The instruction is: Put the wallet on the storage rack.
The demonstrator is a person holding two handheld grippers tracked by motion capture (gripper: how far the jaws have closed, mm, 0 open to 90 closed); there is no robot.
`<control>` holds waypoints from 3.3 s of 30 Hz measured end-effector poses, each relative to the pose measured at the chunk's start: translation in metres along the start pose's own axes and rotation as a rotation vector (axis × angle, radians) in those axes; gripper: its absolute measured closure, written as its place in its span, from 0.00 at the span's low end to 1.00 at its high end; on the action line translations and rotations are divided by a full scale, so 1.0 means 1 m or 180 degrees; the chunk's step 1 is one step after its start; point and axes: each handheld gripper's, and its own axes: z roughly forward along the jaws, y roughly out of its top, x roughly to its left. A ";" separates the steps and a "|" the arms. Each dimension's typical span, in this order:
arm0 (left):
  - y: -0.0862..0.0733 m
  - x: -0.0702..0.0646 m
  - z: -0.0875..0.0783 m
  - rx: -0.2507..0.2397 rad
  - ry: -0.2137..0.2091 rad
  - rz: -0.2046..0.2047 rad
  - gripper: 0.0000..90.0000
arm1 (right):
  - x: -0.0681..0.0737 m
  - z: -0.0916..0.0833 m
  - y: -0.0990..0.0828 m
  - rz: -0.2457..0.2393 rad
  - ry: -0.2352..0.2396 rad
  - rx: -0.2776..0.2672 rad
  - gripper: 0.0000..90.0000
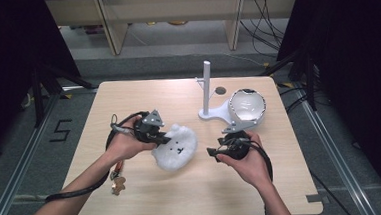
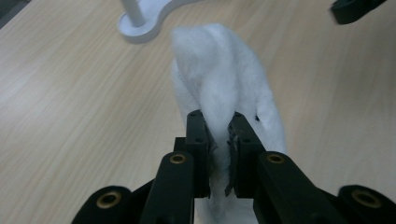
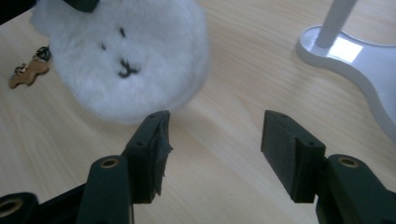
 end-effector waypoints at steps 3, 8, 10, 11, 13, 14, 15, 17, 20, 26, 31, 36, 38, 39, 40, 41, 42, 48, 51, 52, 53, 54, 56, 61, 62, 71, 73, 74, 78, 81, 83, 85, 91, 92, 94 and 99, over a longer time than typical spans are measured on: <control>0.007 -0.010 0.001 0.0047 -0.0055 0.0156 0.89 | 0.002 0.008 0.008 -0.0189 0.0063 0.0060 0.45; 0.013 -0.025 0.007 0.0110 -0.0143 0.0324 0.89 | 0.007 0.015 0.011 -0.0250 0.0196 0.0087 0.42; 0.014 -0.029 0.008 0.0143 -0.0183 0.0402 0.89 | 0.007 0.017 0.012 -0.0342 0.0232 0.0178 0.41; 0.014 -0.033 0.010 0.0108 -0.0206 0.0369 0.89 | 0.008 0.019 0.012 -0.0360 0.0280 0.0226 0.39; 0.015 -0.037 0.010 0.0101 -0.0213 0.0407 0.89 | 0.011 0.024 0.010 -0.0299 0.0388 0.0330 0.39; 0.016 -0.039 0.009 0.0110 -0.0235 0.0420 0.89 | 0.011 0.024 0.010 -0.0299 0.0388 0.0330 0.39; 0.016 -0.041 0.009 0.0111 -0.0245 0.0447 0.89 | 0.010 0.023 0.011 -0.0337 0.0377 0.0389 0.39; 0.017 -0.043 0.009 0.0098 -0.0285 0.0470 0.89 | 0.010 0.025 0.010 -0.0442 0.0436 0.0362 0.40; 0.019 -0.046 0.008 0.0095 -0.0282 0.0504 0.89 | 0.011 0.024 0.009 -0.0511 0.0597 0.0337 0.61; 0.017 -0.045 0.006 0.0041 -0.0263 0.0523 0.87 | 0.012 0.018 0.005 -0.0545 0.0614 0.0240 0.84; 0.015 -0.040 0.001 -0.0096 -0.0179 0.0486 0.67 | 0.013 0.011 -0.001 -0.0501 0.0508 0.0111 0.87; 0.003 -0.037 -0.010 -0.0371 -0.0021 0.0214 0.45 | 0.005 0.003 -0.006 -0.0380 0.0373 -0.0054 0.87; -0.003 -0.036 -0.015 -0.0401 0.0061 0.0156 0.41 | 0.001 -0.001 -0.008 -0.0307 0.0333 -0.0098 0.87; -0.006 -0.035 -0.019 -0.0401 0.0060 0.0142 0.41 | -0.002 -0.002 -0.008 -0.0313 0.0324 -0.0132 0.87; -0.010 -0.034 -0.021 -0.0420 0.0087 0.0102 0.40 | -0.003 -0.003 -0.009 -0.0264 0.0314 -0.0158 0.87; -0.013 -0.033 -0.025 -0.0406 0.0118 0.0098 0.40 | -0.004 -0.005 -0.010 -0.0250 0.0305 -0.0135 0.87; -0.016 -0.033 -0.028 -0.0407 0.0128 0.0068 0.40 | -0.006 -0.006 -0.010 -0.0251 0.0284 -0.0151 0.87; -0.040 -0.027 -0.041 -0.0326 0.0233 -0.0092 0.40 | -0.012 -0.013 -0.012 -0.0178 0.0232 -0.0196 0.87; -0.053 -0.023 -0.047 -0.0315 0.0283 -0.0202 0.40 | -0.013 -0.016 -0.011 -0.0127 0.0213 -0.0257 0.87; -0.057 -0.022 -0.049 -0.0314 0.0302 -0.0232 0.39 | -0.015 -0.018 -0.010 -0.0129 0.0204 -0.0227 0.87; -0.060 -0.021 -0.050 -0.0327 0.0324 -0.0277 0.39 | -0.016 -0.018 -0.010 -0.0137 0.0193 -0.0270 0.87; -0.064 -0.020 -0.052 -0.0318 0.0347 -0.0287 0.39 | -0.016 -0.021 -0.010 -0.0072 0.0204 -0.0255 0.87; -0.071 -0.018 -0.055 -0.0331 0.0362 -0.0358 0.39 | -0.020 -0.024 -0.009 -0.0133 0.0149 -0.0282 0.87; -0.089 -0.016 -0.059 -0.0331 0.0444 -0.0513 0.39 | -0.026 -0.032 -0.008 -0.0107 0.0085 -0.0336 0.87; -0.092 -0.015 -0.059 -0.0328 0.0446 -0.0546 0.39 | -0.026 -0.034 -0.008 -0.0034 0.0084 -0.0330 0.87; -0.116 -0.012 -0.063 -0.0332 0.0503 -0.0759 0.39 | -0.039 -0.048 -0.007 -0.0034 -0.0051 -0.0496 0.87; -0.119 -0.011 -0.064 -0.0353 0.0512 -0.0792 0.39 | -0.040 -0.052 -0.008 0.0067 -0.0070 -0.0480 0.87; -0.120 -0.011 -0.064 -0.0351 0.0519 -0.0807 0.39 | -0.042 -0.053 -0.008 0.0068 -0.0045 -0.0492 0.87; -0.125 -0.010 -0.065 -0.0355 0.0531 -0.0863 0.39 | -0.047 -0.057 -0.008 0.0111 -0.0110 -0.0517 0.87; -0.129 -0.010 -0.064 -0.0357 0.0538 -0.0901 0.39 | -0.052 -0.061 -0.008 0.0087 -0.0164 -0.0541 0.87; -0.132 -0.009 -0.064 -0.0350 0.0549 -0.0929 0.39 | -0.056 -0.063 -0.008 0.0075 -0.0206 -0.0574 0.87; -0.134 -0.009 -0.064 -0.0337 0.0556 -0.0954 0.39 | -0.056 -0.064 -0.009 0.0194 -0.0201 -0.0617 0.87; -0.138 -0.008 -0.064 -0.0344 0.0555 -0.0996 0.39 | -0.063 -0.071 -0.007 0.0210 -0.0305 -0.0607 0.87; -0.138 -0.008 -0.064 -0.0343 0.0554 -0.0999 0.39 | -0.065 -0.071 -0.007 0.0199 -0.0276 -0.0632 0.87; -0.139 -0.008 -0.064 -0.0339 0.0552 -0.1003 0.39 | -0.068 -0.072 -0.006 0.0146 -0.0316 -0.0640 0.87; -0.140 -0.007 -0.064 -0.0345 0.0566 -0.1037 0.39 | -0.073 -0.077 -0.004 0.0246 -0.0323 -0.0656 0.87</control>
